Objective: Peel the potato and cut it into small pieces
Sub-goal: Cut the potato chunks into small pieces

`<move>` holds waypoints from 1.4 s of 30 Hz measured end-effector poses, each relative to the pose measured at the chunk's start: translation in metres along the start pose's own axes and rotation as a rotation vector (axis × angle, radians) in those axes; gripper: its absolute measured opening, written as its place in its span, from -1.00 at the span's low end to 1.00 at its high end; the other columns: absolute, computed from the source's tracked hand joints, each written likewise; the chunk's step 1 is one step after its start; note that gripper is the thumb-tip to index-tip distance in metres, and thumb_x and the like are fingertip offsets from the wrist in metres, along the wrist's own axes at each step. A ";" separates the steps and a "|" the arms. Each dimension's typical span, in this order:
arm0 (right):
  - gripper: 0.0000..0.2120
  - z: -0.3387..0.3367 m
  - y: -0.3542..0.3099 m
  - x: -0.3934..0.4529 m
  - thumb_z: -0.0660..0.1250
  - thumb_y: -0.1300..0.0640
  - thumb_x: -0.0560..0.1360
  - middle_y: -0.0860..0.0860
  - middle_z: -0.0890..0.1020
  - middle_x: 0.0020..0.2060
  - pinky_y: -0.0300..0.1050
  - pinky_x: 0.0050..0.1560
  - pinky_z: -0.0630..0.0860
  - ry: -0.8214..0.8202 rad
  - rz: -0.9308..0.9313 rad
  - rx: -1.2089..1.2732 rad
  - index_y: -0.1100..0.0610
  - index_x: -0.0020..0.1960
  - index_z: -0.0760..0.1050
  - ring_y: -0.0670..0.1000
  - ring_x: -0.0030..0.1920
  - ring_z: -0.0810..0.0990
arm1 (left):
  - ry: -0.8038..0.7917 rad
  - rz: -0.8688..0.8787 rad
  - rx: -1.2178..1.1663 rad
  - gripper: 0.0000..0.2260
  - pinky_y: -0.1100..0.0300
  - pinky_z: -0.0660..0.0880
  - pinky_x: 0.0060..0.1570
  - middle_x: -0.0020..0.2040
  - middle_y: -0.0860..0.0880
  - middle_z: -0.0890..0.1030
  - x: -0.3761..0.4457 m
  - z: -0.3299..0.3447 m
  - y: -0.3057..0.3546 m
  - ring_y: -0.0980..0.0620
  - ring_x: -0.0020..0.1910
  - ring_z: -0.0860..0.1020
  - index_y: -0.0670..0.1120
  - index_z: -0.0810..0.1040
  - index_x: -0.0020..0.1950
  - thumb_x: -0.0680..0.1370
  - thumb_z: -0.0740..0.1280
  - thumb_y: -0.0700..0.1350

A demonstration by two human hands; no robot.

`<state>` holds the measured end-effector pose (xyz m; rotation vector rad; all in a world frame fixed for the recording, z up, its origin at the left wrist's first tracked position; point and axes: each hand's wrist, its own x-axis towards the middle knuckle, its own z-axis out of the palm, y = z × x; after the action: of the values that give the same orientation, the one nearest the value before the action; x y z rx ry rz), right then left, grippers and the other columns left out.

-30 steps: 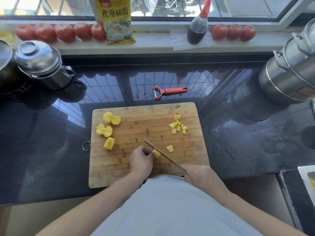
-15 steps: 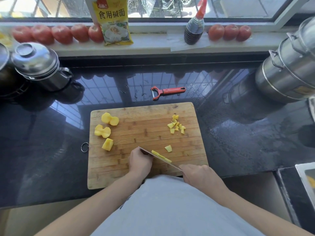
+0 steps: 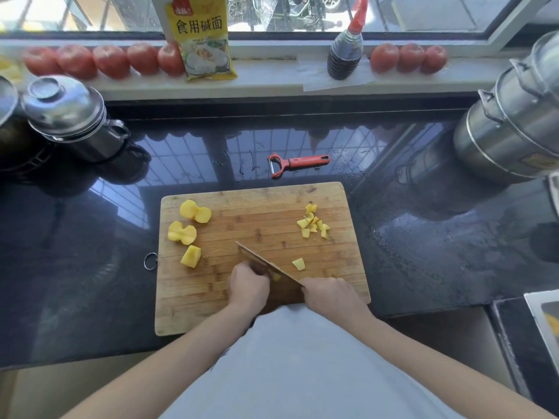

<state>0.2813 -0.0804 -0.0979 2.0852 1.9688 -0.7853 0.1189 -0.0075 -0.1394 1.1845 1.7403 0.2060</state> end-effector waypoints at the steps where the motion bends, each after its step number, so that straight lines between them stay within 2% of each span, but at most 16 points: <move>1: -0.76 -0.001 0.003 -0.005 0.08 0.05 0.66 0.08 0.68 -0.02 0.05 -0.13 0.48 0.023 0.004 0.057 0.09 0.10 0.50 0.28 -0.02 0.62 | -0.001 0.023 0.006 -0.89 0.14 0.38 -0.13 -0.16 -0.05 0.71 -0.001 0.000 -0.002 -0.13 -0.01 0.62 -0.07 0.64 -0.20 0.52 0.46 -0.17; 4: -0.79 -0.003 0.016 -0.021 0.14 0.10 0.65 0.05 0.65 -0.19 0.09 -0.19 0.45 0.162 -0.021 0.209 0.11 0.03 0.54 0.23 -0.14 0.58 | 0.012 0.059 -0.004 -0.86 0.09 0.44 -0.12 -0.18 0.00 0.69 -0.003 -0.001 -0.008 -0.08 -0.04 0.62 -0.03 0.61 -0.20 0.54 0.49 -0.12; 6: -0.83 -0.001 0.024 -0.029 0.19 0.15 0.59 0.03 0.59 -0.33 0.07 -0.31 0.46 0.248 -0.071 0.231 0.11 -0.07 0.54 0.22 -0.28 0.56 | 0.018 0.054 -0.030 -0.87 0.01 0.56 -0.07 -0.20 -0.02 0.70 -0.001 -0.002 -0.012 -0.10 -0.06 0.65 -0.03 0.61 -0.19 0.53 0.51 -0.12; 9: -0.87 0.005 0.027 -0.034 0.22 0.19 0.49 0.02 0.49 -0.45 0.04 -0.42 0.45 0.205 -0.089 0.137 0.11 -0.22 0.47 0.21 -0.40 0.51 | 0.003 0.030 -0.050 -0.85 -0.11 0.63 -0.03 -0.22 -0.03 0.70 0.000 -0.003 -0.012 -0.14 -0.13 0.68 0.00 0.59 -0.20 0.53 0.51 -0.10; 12: -0.83 0.009 0.028 -0.033 0.33 0.28 0.33 -0.03 0.40 -0.56 -0.08 -0.63 0.30 0.255 -0.124 0.059 0.09 -0.34 0.38 0.13 -0.58 0.39 | -0.021 0.026 -0.044 -0.81 -0.11 0.63 -0.05 -0.21 -0.03 0.70 -0.003 0.000 -0.010 -0.19 -0.17 0.69 0.00 0.56 -0.23 0.53 0.51 -0.08; 14: -0.85 0.010 0.028 -0.032 0.28 0.27 0.32 -0.04 0.39 -0.58 -0.09 -0.69 0.24 0.284 -0.158 0.048 0.08 -0.36 0.37 0.10 -0.62 0.33 | -0.025 0.014 -0.062 -0.83 -0.11 0.63 -0.03 -0.23 -0.04 0.71 -0.004 0.000 -0.011 -0.18 -0.15 0.69 -0.02 0.58 -0.21 0.54 0.50 -0.08; 18: -0.83 0.011 0.031 -0.032 0.09 0.18 0.37 -0.03 0.38 -0.58 -0.15 -0.72 0.20 0.293 -0.201 0.017 0.07 -0.37 0.38 0.11 -0.65 0.31 | -0.060 0.025 -0.105 -0.92 -0.14 0.64 -0.01 -0.19 0.00 0.74 -0.003 0.000 -0.015 -0.15 -0.13 0.71 -0.04 0.69 -0.12 0.48 0.48 -0.04; 22: -0.80 0.019 0.036 -0.031 0.09 0.18 0.36 -0.02 0.42 -0.55 -0.15 -0.72 0.31 0.280 -0.173 -0.065 0.07 -0.33 0.46 0.14 -0.67 0.34 | -0.078 0.037 -0.115 -0.88 -0.12 0.66 -0.01 -0.18 0.04 0.75 -0.003 -0.001 -0.016 -0.12 -0.13 0.72 -0.03 0.71 -0.12 0.40 0.42 -0.04; 25: -0.82 0.013 0.034 -0.035 0.12 0.18 0.36 -0.04 0.45 -0.53 -0.14 -0.68 0.29 0.305 -0.154 -0.057 0.06 -0.32 0.47 0.14 -0.65 0.37 | -0.075 0.036 -0.115 -0.99 -0.11 0.66 0.00 -0.16 0.01 0.75 -0.005 -0.002 -0.012 -0.12 -0.12 0.72 -0.03 0.69 -0.11 0.50 0.47 -0.13; 26: -0.85 0.010 0.032 -0.035 0.17 0.20 0.34 -0.04 0.44 -0.54 -0.14 -0.68 0.28 0.314 -0.146 -0.034 0.05 -0.33 0.47 0.13 -0.64 0.35 | -0.067 0.032 -0.103 -0.96 -0.11 0.65 0.00 -0.17 0.00 0.74 -0.006 -0.002 -0.011 -0.13 -0.12 0.71 -0.03 0.67 -0.12 0.52 0.47 -0.15; 27: -0.88 0.009 0.030 -0.036 0.23 0.22 0.32 -0.05 0.40 -0.55 -0.14 -0.68 0.27 0.325 -0.133 0.004 0.05 -0.35 0.43 0.11 -0.62 0.29 | -0.056 0.033 -0.084 -0.93 -0.11 0.65 -0.01 -0.19 0.00 0.73 -0.005 -0.002 -0.010 -0.13 -0.13 0.71 -0.02 0.65 -0.14 0.53 0.47 -0.16; 29: -0.77 0.009 0.031 -0.037 0.29 0.23 0.32 -0.05 0.26 -0.55 -0.17 -0.63 0.19 0.360 -0.108 0.102 0.03 -0.35 0.26 0.04 -0.54 0.18 | -0.037 0.042 -0.062 -0.87 -0.10 0.66 -0.04 -0.21 -0.01 0.72 -0.005 -0.001 -0.007 -0.12 -0.14 0.70 0.02 0.61 -0.17 0.54 0.46 -0.17; 31: -0.67 0.008 0.034 -0.037 0.31 0.21 0.37 -0.10 0.20 -0.52 -0.20 -0.56 0.16 0.371 -0.122 0.157 -0.03 -0.30 0.16 0.03 -0.54 0.19 | -0.016 0.044 -0.057 -0.83 -0.09 0.66 -0.05 -0.18 -0.02 0.71 -0.005 -0.001 -0.005 -0.12 -0.13 0.69 0.04 0.60 -0.19 0.55 0.44 -0.19; 33: -0.64 0.009 0.035 -0.038 0.33 0.22 0.38 -0.12 0.20 -0.52 -0.19 -0.57 0.18 0.344 -0.160 0.168 -0.04 -0.29 0.15 0.04 -0.58 0.26 | -0.007 0.035 -0.083 -0.83 -0.09 0.67 -0.06 -0.19 -0.04 0.71 -0.004 -0.001 -0.005 -0.10 -0.15 0.70 0.02 0.60 -0.18 0.56 0.44 -0.21; 38: -0.71 0.015 0.034 -0.036 0.30 0.20 0.42 -0.04 0.38 -0.54 -0.13 -0.59 0.28 0.297 -0.164 0.153 0.01 -0.31 0.19 0.05 -0.56 0.36 | -0.009 0.001 -0.161 -0.88 0.05 0.66 -0.16 -0.29 -0.05 0.70 -0.007 0.001 -0.008 0.03 -0.37 0.69 -0.12 0.59 -0.12 0.62 0.42 -0.22; 42: -0.79 0.016 0.032 -0.035 0.18 0.17 0.51 0.02 0.47 -0.46 0.03 -0.45 0.40 0.188 -0.094 0.114 0.05 -0.28 0.24 0.15 -0.44 0.47 | 0.000 -0.010 -0.170 -0.87 -0.01 0.67 -0.12 -0.30 -0.03 0.70 -0.006 0.003 -0.008 0.01 -0.35 0.71 -0.11 0.58 -0.14 0.61 0.43 -0.21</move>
<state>0.3086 -0.1221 -0.1020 2.2183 2.1808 -0.7608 0.1163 -0.0171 -0.1420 1.0522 1.6934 0.3409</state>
